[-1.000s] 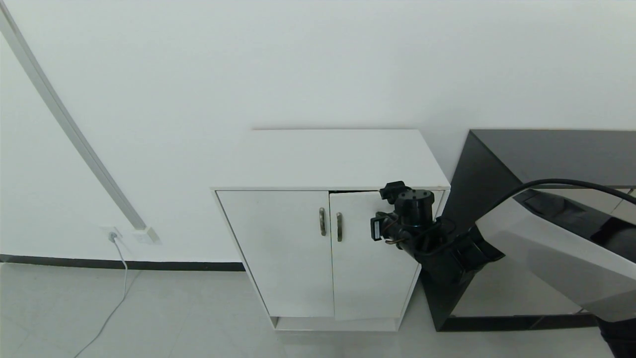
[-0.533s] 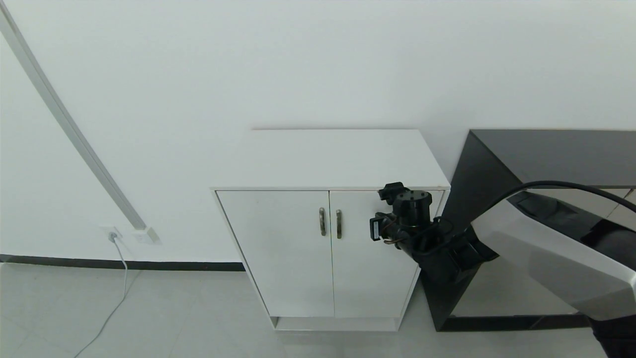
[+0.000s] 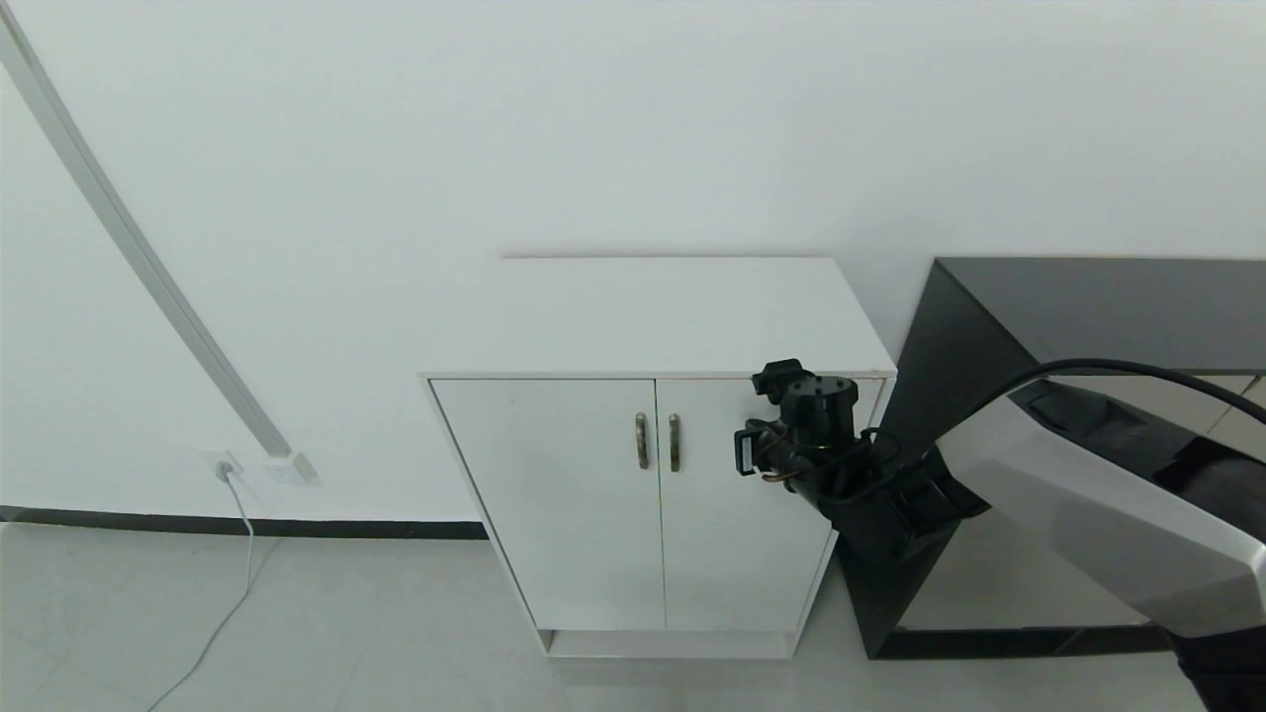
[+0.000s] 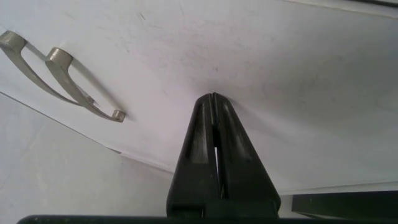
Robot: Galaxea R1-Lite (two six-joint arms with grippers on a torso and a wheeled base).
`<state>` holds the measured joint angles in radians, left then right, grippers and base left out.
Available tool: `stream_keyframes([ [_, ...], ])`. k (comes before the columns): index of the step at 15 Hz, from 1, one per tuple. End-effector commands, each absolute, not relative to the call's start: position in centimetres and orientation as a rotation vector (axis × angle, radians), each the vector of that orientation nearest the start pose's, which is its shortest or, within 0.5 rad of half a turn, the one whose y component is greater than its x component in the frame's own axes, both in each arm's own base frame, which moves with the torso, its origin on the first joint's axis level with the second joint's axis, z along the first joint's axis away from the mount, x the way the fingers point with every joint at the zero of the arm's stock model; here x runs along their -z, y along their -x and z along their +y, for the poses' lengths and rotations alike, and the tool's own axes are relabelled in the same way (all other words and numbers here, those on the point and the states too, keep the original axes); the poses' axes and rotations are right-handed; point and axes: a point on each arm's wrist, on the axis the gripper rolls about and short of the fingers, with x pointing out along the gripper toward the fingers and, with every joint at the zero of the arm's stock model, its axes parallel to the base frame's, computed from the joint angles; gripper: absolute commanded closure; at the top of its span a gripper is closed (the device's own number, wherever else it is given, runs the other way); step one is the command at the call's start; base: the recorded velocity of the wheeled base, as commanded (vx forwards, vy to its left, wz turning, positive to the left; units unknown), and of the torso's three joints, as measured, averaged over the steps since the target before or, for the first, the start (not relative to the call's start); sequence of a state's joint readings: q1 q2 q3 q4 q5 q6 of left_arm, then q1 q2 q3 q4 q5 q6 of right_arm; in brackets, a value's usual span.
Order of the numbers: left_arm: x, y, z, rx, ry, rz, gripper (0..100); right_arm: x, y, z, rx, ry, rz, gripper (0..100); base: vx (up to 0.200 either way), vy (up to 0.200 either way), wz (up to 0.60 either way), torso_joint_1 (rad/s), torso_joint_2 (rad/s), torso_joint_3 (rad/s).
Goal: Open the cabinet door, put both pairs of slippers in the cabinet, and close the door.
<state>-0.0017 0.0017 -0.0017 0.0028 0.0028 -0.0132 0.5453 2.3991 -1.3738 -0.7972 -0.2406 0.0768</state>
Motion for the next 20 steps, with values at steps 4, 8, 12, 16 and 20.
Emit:
stream_keyframes([
  [4, -7.6, 2.3, 0.0, -0.002, 0.014, 0.003, 100, -7.0, -41.2, 24.0, -0.288, 0.01, 0.219, 100, 0.0, 0.0, 0.0, 0.0, 0.0, 0.0],
  [8, -7.6, 2.3, 0.0, -0.002, 0.014, 0.003, 100, -7.2, -41.3, 23.9, -0.287, 0.009, 0.213, 100, 0.0, 0.0, 0.0, 0.0, 0.0, 0.0],
  [12, -7.6, 2.3, 0.0, -0.002, 0.014, 0.003, 100, -7.8, -40.1, 23.6, -0.293, 0.011, 0.22, 100, 0.0, 0.0, 0.0, 0.0, 0.0, 0.0],
  [16, -7.6, 2.3, 0.0, -0.002, 0.014, 0.003, 100, -11.4, -36.5, 22.5, -0.314, 0.002, 0.186, 100, 0.0, 0.0, 0.0, 0.0, 0.0, 0.0],
  [20, -7.6, 2.3, 0.0, -0.002, 0.011, 0.003, 100, -13.5, -33.8, 16.1, -0.191, -0.008, 0.183, 100, 0.0, 0.0, 0.0, 0.0, 0.0, 0.0],
])
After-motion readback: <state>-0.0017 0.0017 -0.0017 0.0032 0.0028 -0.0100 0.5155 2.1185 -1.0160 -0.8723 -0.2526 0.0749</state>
